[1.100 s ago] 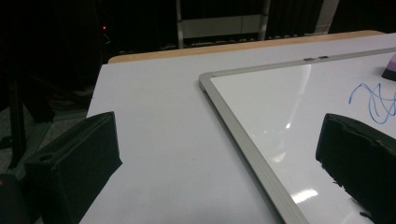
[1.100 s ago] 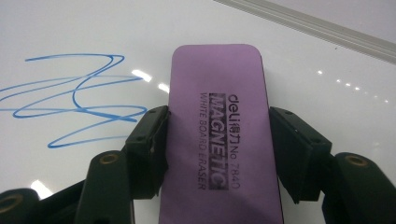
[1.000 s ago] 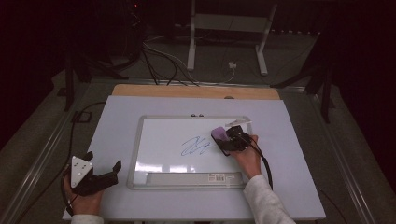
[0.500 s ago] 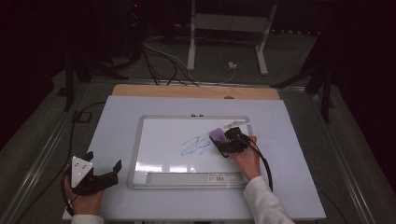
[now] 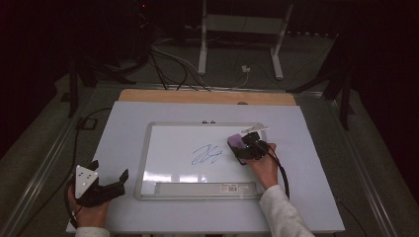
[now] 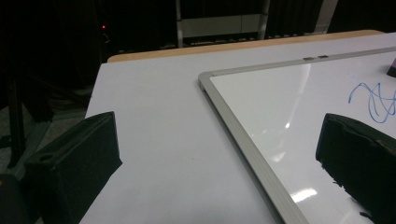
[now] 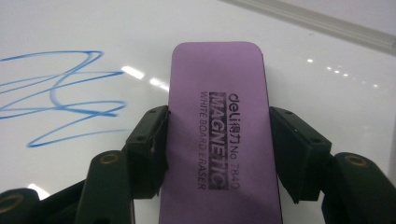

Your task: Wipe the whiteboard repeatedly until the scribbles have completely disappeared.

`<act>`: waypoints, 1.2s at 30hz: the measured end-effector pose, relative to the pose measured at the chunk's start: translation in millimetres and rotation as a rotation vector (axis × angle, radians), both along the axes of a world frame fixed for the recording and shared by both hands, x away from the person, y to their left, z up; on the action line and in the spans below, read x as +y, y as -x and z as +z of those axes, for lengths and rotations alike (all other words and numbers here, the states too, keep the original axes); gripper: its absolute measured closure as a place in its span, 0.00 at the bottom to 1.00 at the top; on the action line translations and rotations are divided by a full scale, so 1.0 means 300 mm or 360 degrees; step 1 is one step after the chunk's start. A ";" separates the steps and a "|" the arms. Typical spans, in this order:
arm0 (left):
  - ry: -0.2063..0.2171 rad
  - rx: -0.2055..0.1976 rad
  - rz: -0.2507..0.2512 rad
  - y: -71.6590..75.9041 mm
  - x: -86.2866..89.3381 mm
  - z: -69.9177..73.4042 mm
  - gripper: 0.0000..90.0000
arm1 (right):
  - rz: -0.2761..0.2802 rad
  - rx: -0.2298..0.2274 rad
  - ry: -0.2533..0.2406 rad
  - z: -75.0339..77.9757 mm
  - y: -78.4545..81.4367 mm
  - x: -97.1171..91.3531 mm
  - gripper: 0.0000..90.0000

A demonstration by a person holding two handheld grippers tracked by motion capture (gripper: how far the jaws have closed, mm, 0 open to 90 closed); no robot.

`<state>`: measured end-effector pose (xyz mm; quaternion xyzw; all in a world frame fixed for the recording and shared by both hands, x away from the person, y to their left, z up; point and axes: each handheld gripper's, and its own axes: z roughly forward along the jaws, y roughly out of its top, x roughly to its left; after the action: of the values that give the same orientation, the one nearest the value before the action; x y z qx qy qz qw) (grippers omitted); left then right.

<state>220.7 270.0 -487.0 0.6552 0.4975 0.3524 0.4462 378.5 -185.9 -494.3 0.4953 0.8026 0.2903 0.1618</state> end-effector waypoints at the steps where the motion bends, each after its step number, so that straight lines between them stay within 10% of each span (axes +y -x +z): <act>1: 0.0001 0.0000 -0.0004 0.000 -0.001 0.000 0.01 | 0.0022 0.0001 -0.0002 0.000 0.007 0.010 0.46; 9: 0.0001 -0.0004 0.0004 0.003 0.004 0.002 0.01 | 0.0195 0.0022 0.0005 0.005 0.052 0.078 0.46; 16: 0.0002 -0.0002 0.0002 0.001 0.003 0.001 0.01 | 0.0058 0.0026 0.0014 0.005 0.028 0.043 0.46; 25: 0.0007 -0.0008 0.0003 0.004 0.003 0.003 0.01 | 0.0342 0.0057 0.0017 0.011 0.095 0.142 0.46; 32: 0.0011 -0.0012 0.0004 0.004 0.005 0.004 0.01 | 0.0133 0.0054 0.0022 0.010 0.047 0.092 0.46; 36: 0.0012 -0.0011 0.0000 0.003 0.004 0.003 0.01 | 0.0213 0.0046 0.0019 0.008 0.067 0.112 0.46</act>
<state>219.9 271.0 -486.2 0.6524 0.4972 0.3527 0.4503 358.2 -152.2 -492.0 0.4438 0.8378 0.2886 0.1335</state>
